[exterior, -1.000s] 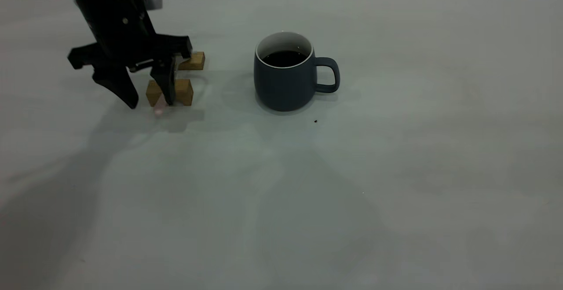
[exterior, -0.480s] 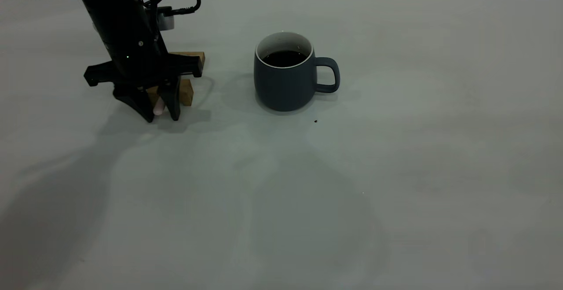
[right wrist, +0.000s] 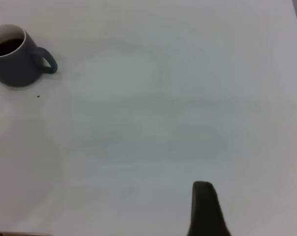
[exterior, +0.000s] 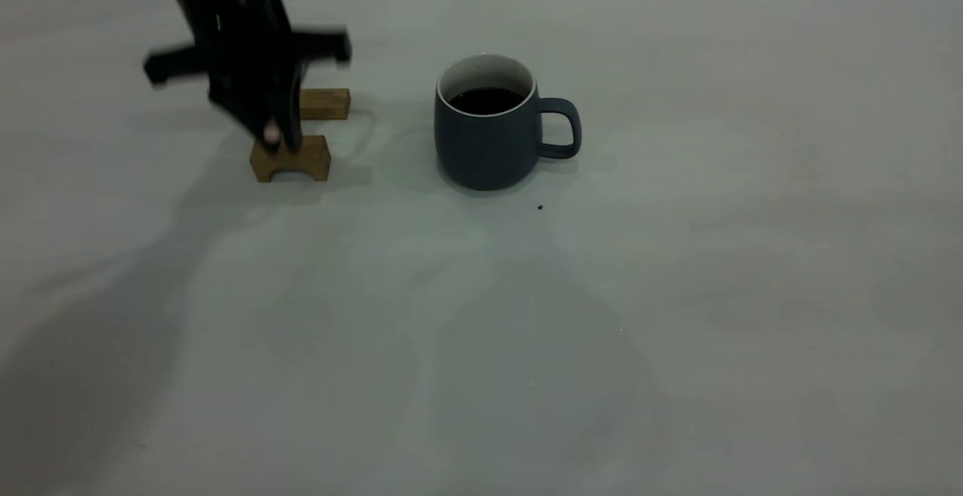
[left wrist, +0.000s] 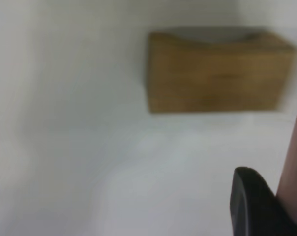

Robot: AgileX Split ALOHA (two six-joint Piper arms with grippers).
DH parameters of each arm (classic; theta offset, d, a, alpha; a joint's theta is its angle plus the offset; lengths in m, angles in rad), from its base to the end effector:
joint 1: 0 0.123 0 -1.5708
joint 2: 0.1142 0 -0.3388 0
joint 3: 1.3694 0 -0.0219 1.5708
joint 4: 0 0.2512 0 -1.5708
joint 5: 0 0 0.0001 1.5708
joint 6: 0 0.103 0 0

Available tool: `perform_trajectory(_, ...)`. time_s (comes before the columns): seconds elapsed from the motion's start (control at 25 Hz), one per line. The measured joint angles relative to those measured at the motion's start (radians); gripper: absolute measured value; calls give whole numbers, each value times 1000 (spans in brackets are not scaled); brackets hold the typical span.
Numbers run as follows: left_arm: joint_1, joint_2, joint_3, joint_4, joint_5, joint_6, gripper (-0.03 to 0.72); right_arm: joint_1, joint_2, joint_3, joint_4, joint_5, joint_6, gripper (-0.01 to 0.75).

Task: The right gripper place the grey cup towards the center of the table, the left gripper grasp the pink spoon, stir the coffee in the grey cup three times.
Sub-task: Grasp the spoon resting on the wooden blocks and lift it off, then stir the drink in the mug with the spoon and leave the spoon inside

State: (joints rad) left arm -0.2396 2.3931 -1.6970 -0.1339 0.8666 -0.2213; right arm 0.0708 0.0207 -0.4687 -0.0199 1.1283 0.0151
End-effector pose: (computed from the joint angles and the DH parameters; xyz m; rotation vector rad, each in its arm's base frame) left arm 0.4848 -0.1292 0.0961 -0.0975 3.0657 -0.1920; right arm -0.0452 -0.0051 0.2579 -0.0591 2.1630 0.0251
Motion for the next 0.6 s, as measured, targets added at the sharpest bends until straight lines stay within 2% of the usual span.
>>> perform_trajectory(0.24, 0, -54, -158, -89, 149, 0, 146, 0, 0, 0, 0, 0, 0, 535)
perform_trajectory(0.48, 2, -55, -270, -347, 250, -31, 146, 0, 0, 0, 0, 0, 0, 535)
perform_trajectory(0.6, 8, -56, -292, -518, 275, -165, 146, 0, 0, 0, 0, 0, 0, 535)
